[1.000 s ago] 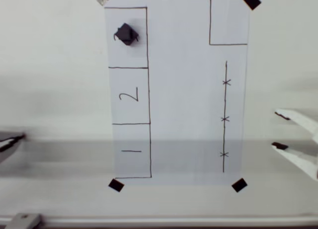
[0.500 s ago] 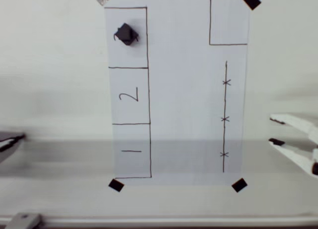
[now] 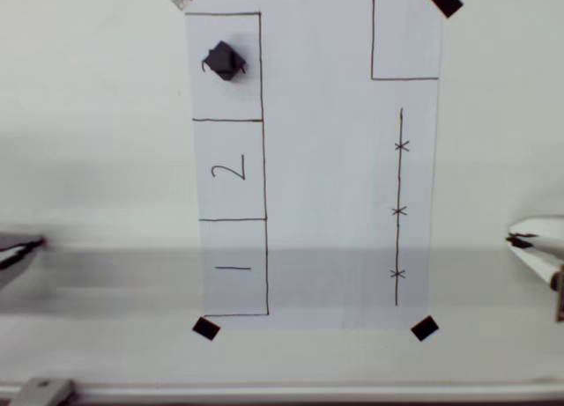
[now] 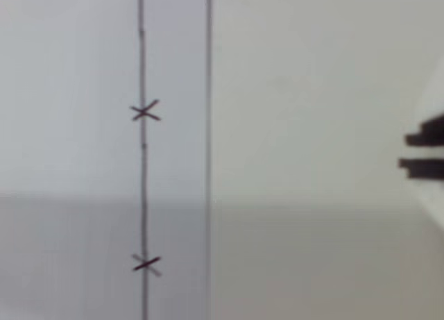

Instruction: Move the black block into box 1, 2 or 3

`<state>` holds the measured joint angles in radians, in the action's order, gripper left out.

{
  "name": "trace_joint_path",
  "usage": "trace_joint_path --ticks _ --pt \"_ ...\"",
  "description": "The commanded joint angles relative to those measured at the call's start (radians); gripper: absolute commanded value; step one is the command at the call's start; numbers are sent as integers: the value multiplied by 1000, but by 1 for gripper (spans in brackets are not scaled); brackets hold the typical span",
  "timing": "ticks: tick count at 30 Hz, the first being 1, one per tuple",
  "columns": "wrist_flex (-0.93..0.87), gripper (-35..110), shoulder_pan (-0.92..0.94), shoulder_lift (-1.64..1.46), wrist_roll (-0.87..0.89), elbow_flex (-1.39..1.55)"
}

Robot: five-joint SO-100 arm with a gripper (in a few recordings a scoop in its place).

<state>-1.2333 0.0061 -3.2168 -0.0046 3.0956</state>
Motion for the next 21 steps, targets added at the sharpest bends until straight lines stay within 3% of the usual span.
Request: trace_joint_path --ticks 1,21 --pt "-72 0 8 -15 3 11" --pt "-109 1 -20 -15 -21 11"
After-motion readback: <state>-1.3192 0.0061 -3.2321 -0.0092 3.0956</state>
